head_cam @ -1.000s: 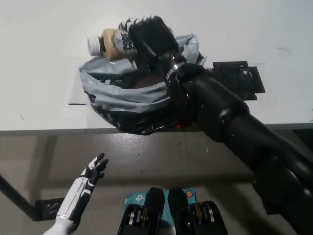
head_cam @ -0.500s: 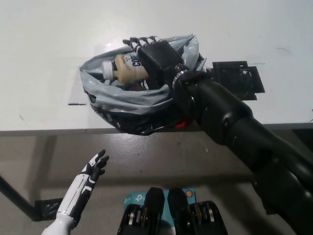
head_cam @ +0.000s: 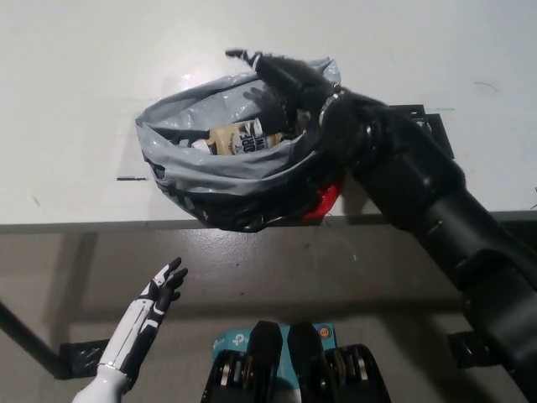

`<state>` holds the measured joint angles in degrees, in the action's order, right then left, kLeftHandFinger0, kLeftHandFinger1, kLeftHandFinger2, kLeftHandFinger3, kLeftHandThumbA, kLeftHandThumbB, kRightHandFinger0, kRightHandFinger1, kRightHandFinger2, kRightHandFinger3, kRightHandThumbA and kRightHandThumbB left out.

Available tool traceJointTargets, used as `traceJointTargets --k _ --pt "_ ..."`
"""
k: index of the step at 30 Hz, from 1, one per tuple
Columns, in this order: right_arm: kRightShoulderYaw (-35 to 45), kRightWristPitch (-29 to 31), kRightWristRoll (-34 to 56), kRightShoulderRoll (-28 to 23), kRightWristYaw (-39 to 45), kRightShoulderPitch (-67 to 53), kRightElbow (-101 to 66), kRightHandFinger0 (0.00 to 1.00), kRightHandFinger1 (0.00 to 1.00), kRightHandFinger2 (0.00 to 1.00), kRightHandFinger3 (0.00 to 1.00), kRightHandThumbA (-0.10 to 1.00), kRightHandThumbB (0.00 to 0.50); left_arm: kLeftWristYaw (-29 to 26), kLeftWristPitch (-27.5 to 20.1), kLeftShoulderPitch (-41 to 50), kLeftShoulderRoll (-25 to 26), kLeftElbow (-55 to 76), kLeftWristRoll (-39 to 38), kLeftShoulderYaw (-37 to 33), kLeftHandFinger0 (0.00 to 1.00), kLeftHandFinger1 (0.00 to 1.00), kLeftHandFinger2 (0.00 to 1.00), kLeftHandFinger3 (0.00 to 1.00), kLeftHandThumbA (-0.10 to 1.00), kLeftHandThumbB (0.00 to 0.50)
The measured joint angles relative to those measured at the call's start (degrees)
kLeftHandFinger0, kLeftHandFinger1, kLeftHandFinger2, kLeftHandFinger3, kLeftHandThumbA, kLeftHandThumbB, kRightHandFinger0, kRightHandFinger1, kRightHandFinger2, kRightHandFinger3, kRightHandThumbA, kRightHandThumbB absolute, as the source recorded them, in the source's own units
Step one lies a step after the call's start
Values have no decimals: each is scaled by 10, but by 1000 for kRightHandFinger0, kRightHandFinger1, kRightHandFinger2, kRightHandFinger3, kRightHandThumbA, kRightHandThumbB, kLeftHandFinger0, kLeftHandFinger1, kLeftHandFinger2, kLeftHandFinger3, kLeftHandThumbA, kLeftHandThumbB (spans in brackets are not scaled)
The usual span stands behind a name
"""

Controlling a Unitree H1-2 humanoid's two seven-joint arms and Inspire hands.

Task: Use the right hand to pick up a bottle of protein shake and place it into a plastic bag on the left side

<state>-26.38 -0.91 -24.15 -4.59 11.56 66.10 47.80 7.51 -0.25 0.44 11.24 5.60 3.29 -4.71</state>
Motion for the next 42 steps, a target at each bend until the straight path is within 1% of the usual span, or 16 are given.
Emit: traceJointTargets --k 2,3,5,9,10,13,15,23,26,27,29,30,31,35,39,42 --pt "32 -14 30 -3 12 -5 -41 1000 1000 1000 1000 797 500 0 1 0 0 0 0 0 1000 1000 1000 1000 1000 66" --pt "44 -20 40 -5 16 -7 -58 1000 1000 1000 1000 854 475 0 1 0 0 0 0 0 1000 1000 1000 1000 1000 65" --pt "67 -29 60 -9 21 -10 -90 1000 1000 1000 1000 1000 477 0 2 0 0 -1 0 0 1000 1000 1000 1000 1000 72" --pt "113 -45 103 -22 26 -21 -162 1000 1000 1000 1000 1000 441 0 6 0 0 -2 0 0 1000 1000 1000 1000 996 57" --pt "121 -47 111 -26 27 -26 -175 1000 1000 1000 1000 1000 476 0 6 -1 0 -3 0 0 1000 1000 1000 1000 991 56" --pt "153 -57 139 -43 28 -53 -234 1000 1000 1000 1000 1000 500 0 9 -3 0 -5 0 0 1000 1000 1000 1000 978 45" --pt "167 -61 155 -55 28 -76 -267 1000 1000 1000 1000 1000 500 0 10 -6 0 -9 0 0 1000 1000 1000 1000 973 30" --pt "223 -69 216 -105 27 -231 -406 1000 1000 1000 1000 1000 500 0 15 -25 0 -22 0 0 1000 1000 1000 1000 984 43" --pt "236 -68 237 -114 27 -308 -459 1000 1000 1000 1000 983 465 0 17 -33 0 -25 0 0 1000 1000 1000 1000 986 43" --pt "240 -68 243 -115 27 -330 -475 1000 1000 1000 1000 1000 492 0 17 -36 0 -25 0 0 1000 1000 1000 1000 982 49" --pt "245 -68 251 -115 27 -358 -494 1000 1000 1000 1000 1000 453 0 18 -38 0 -26 0 0 1000 1000 1000 1000 979 44" --pt "251 -68 261 -113 26 -400 -525 1000 1000 1000 1000 1000 400 0 19 -43 0 -28 0 0 1000 1000 1000 1000 978 52" --pt "256 -66 269 -109 26 -434 -554 1000 1000 1000 1000 1000 383 0 20 -48 0 -29 0 0 1000 1000 1000 1000 978 53" --pt "275 -37 288 -79 24 -525 -624 1000 1000 1000 1000 985 367 0 22 -58 0 -30 -1 2 1000 1000 1000 1000 976 59" --pt "279 1 301 -45 21 -570 -608 1000 1000 1000 1000 992 305 0 22 -60 1 -30 -2 2 1000 1000 1000 1000 978 56" --pt "277 28 307 -21 22 -593 -571 1000 1000 1000 1000 957 320 3 22 -58 2 -30 -4 3 1000 1000 1000 1000 975 60"
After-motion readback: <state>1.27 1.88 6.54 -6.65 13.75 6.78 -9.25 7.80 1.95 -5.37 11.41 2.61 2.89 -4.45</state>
